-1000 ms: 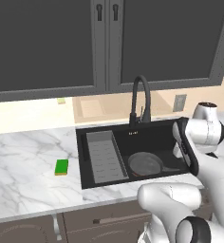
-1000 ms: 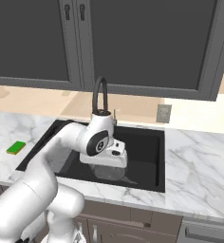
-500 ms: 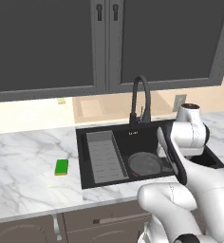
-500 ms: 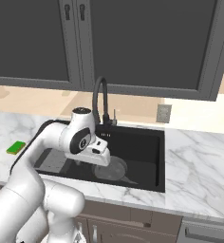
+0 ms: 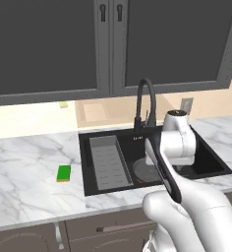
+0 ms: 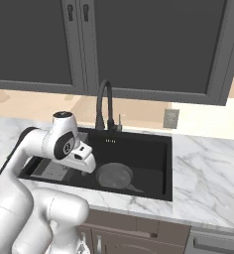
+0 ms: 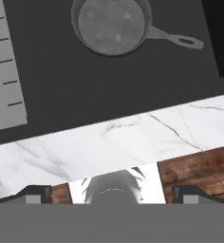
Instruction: Pick the pan and sponge and place them into the sink. Then turn on the water.
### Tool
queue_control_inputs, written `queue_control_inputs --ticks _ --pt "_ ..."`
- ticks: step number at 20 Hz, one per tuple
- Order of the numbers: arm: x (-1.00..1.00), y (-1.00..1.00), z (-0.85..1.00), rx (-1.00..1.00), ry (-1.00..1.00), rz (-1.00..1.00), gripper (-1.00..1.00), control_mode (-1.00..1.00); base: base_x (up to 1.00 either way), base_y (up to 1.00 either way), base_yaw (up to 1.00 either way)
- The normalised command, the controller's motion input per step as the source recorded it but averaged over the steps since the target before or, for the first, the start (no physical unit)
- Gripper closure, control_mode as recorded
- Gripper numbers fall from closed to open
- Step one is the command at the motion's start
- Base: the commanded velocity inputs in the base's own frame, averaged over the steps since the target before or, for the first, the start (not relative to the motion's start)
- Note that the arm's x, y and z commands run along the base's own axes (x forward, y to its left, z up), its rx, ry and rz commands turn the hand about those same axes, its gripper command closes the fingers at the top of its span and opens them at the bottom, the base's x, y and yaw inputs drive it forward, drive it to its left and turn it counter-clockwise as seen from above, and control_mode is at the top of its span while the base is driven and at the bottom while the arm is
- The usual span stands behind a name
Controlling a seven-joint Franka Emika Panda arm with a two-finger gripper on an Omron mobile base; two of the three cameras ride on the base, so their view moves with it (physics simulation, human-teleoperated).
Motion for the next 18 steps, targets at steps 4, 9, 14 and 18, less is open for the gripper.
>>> queue_control_inputs --ticks 4,9,14,18 --pt "0.00 0.59 0.23 -0.04 0.00 -0.02 -1.00 -1.00 0.00 0.00 0.00" --pt "0.00 0.54 0.16 -0.01 0.00 0.00 -1.00 -1.00 0.00 0.00 0.00" --pt "0.00 0.36 0.00 0.00 -0.01 0.00 -1.00 -1.00 0.00 0.00 0.00" --pt "0.05 0.22 0.00 0.00 -0.04 0.00 -1.00 -1.00 0.00 0.00 0.00"
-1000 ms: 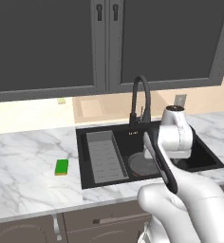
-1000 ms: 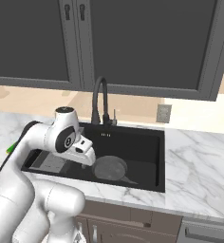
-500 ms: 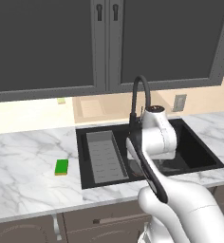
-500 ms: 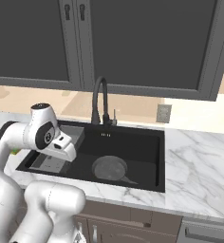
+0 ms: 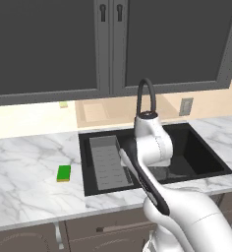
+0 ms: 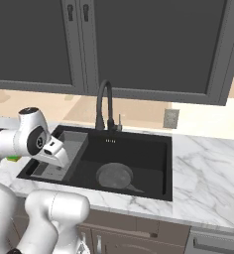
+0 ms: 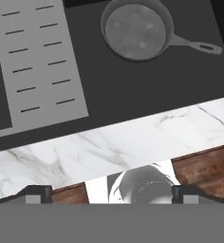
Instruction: Pick the pan and sponge and place them into the sink. Then turn on the water.
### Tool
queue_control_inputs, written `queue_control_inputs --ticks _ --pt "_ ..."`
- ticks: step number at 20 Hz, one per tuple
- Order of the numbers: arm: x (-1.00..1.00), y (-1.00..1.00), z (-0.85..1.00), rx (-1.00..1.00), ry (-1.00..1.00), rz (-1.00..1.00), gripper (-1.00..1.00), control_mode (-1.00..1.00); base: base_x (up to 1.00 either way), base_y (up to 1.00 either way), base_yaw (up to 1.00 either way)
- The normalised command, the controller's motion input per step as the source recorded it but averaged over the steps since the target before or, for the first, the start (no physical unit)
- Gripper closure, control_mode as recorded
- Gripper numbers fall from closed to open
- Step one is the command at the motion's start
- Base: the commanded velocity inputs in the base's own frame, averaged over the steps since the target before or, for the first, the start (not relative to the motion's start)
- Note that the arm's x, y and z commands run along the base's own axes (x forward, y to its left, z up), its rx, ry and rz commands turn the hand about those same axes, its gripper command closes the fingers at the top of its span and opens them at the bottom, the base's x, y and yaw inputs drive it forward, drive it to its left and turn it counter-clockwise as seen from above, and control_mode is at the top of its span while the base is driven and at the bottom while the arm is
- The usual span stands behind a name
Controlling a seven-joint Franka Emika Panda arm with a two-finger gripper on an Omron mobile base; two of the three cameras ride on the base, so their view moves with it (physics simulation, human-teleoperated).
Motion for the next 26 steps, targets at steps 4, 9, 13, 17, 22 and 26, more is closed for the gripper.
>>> queue_control_inputs --ticks 4,9,13,17,22,26 --pt "0.11 0.03 0.00 0.00 0.00 0.00 -1.00 -1.00 0.00 0.00 0.00" --pt "0.16 0.00 0.00 0.00 0.00 0.01 -1.00 -1.00 0.00 0.00 0.00" --pt "0.20 0.00 0.00 0.00 0.00 0.04 -1.00 -1.00 0.00 0.00 0.00" --pt "0.17 0.00 0.00 0.00 0.00 0.04 -1.00 -1.00 0.00 0.00 0.00" --pt "0.17 0.04 0.00 0.00 0.00 0.02 -1.00 -1.00 0.00 0.00 0.00" --pt "0.11 0.13 0.09 0.00 0.03 0.00 -1.00 -1.00 0.00 0.00 0.00"
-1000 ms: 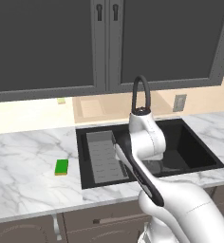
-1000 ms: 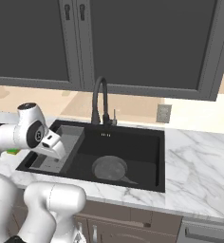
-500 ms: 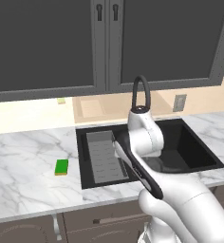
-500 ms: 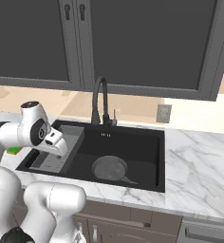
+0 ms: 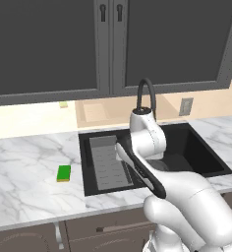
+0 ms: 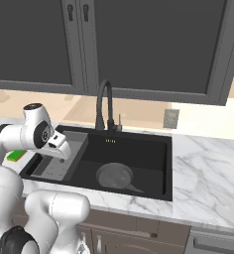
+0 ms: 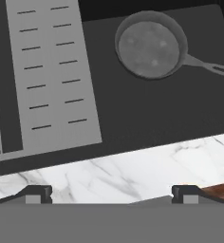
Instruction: Pick the pan and sponge and place them into the sink. Then turn on the water.
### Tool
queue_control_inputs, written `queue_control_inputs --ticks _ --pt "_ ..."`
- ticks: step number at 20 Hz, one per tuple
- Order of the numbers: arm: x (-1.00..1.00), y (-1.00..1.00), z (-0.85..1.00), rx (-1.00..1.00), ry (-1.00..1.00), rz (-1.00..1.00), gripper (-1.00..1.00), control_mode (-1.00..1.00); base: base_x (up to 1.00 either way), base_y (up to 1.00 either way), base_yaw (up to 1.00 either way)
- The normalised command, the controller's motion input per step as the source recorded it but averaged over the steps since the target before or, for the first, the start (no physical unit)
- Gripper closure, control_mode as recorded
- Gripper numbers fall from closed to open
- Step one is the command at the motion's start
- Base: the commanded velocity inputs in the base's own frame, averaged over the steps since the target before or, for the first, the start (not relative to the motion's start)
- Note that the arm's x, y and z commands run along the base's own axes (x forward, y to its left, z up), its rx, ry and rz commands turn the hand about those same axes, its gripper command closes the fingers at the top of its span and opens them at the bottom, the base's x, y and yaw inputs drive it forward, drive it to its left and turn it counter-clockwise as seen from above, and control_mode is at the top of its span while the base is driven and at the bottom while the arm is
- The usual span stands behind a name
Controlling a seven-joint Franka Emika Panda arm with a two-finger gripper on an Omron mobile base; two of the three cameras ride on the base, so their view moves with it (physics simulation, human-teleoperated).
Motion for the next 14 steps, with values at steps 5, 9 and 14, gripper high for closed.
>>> queue_control_inputs --ticks 5,9,14 --pt "0.01 0.26 0.14 0.00 0.05 0.03 -1.00 -1.00 0.00 0.00 0.00" --pt "0.00 0.39 0.03 0.00 0.02 0.08 -1.00 -1.00 0.00 0.00 0.00" --pt "0.01 0.36 0.00 0.00 0.00 0.10 -1.00 -1.00 0.00 0.00 0.00"
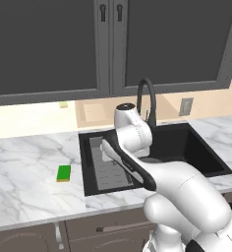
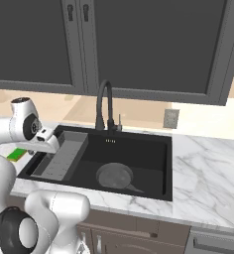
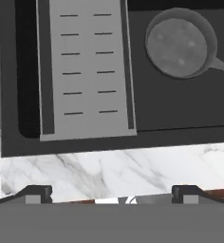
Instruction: Pick the pan and sponge and place them into the sink. Then turn on the water.
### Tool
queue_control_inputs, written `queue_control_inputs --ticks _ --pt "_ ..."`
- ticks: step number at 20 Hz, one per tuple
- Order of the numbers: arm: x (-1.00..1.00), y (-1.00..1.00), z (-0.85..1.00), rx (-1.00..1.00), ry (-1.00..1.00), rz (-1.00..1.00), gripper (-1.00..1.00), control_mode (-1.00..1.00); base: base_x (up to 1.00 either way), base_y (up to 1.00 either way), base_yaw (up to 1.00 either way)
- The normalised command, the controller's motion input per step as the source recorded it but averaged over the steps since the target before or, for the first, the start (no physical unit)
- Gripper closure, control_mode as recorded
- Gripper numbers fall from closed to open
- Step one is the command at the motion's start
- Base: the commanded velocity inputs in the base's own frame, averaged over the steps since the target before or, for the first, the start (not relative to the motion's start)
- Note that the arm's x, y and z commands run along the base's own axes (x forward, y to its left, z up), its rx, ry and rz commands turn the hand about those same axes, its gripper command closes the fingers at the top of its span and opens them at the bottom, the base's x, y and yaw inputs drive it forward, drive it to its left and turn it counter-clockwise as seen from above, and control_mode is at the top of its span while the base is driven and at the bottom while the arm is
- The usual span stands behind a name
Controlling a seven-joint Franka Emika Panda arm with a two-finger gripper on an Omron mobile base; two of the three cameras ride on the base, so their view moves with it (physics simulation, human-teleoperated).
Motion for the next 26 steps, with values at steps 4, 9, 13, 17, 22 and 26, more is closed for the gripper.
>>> queue_control_inputs --ticks 4,9,13,17,22,26 --pt "0.07 0.28 0.00 0.03 0.00 0.08 -1.00 -1.00 0.00 0.00 0.00" --pt "0.20 0.23 0.00 0.10 -0.04 0.05 -1.00 -1.00 0.00 0.00 0.00" --pt "0.32 0.18 0.00 0.18 -0.07 0.03 -1.00 -1.00 0.00 0.00 0.00" --pt "0.30 0.18 -0.02 0.19 -0.10 0.03 -1.00 -1.00 0.00 0.00 0.00" --pt "0.17 0.23 -0.12 0.02 -0.01 0.04 -1.00 -1.00 0.00 0.00 0.00" --pt "0.07 0.14 0.00 0.00 0.00 0.02 -1.00 -1.00 0.00 0.00 0.00"
